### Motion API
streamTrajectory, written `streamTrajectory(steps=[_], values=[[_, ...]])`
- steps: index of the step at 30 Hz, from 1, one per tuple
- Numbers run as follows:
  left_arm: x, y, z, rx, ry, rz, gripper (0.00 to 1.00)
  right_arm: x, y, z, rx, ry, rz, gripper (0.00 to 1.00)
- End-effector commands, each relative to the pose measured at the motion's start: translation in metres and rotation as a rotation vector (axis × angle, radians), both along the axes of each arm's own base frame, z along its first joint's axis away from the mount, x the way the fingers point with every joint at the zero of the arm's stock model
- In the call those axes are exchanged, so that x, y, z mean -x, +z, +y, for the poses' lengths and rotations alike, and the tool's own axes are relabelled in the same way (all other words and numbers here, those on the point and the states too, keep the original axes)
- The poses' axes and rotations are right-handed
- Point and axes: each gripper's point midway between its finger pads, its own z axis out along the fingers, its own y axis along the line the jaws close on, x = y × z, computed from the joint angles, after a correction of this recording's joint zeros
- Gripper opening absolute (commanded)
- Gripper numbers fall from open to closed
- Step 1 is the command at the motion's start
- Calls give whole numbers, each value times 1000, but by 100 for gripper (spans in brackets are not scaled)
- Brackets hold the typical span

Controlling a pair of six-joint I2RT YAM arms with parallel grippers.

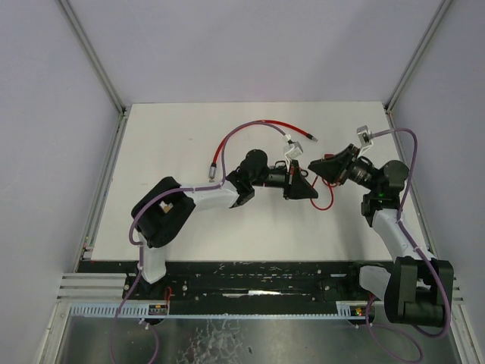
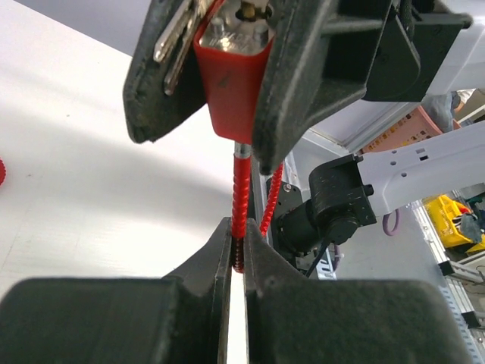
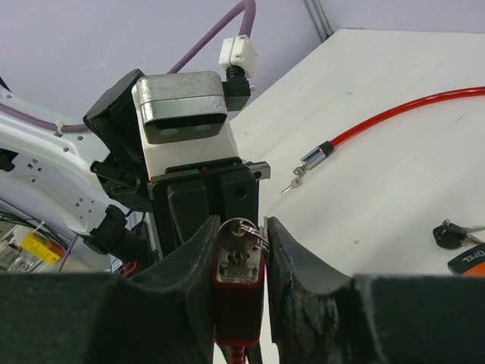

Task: Lock with the key
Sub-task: Lock the lock.

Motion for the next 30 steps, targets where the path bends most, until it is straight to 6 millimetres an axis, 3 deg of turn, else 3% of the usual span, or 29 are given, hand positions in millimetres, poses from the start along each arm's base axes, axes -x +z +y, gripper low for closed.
streamTrajectory(steps=[1, 12, 13, 19, 30], values=[[-8, 40, -1, 164, 46, -49, 0, 4, 13, 5, -21, -19, -101, 0], [-18, 64, -4, 260, 97, -25, 0, 6, 7, 11, -56, -35, -122, 0], [-20, 74, -2, 299, 111, -19, 0, 6, 4, 12, -57, -36, -118, 0], [-25, 89, 5, 402, 153, 30, 0, 3, 3, 11, -61, -54, -118, 0], [-5, 96, -13, 410, 27, 48, 0, 3, 4, 9, -46, -73, -149, 0]])
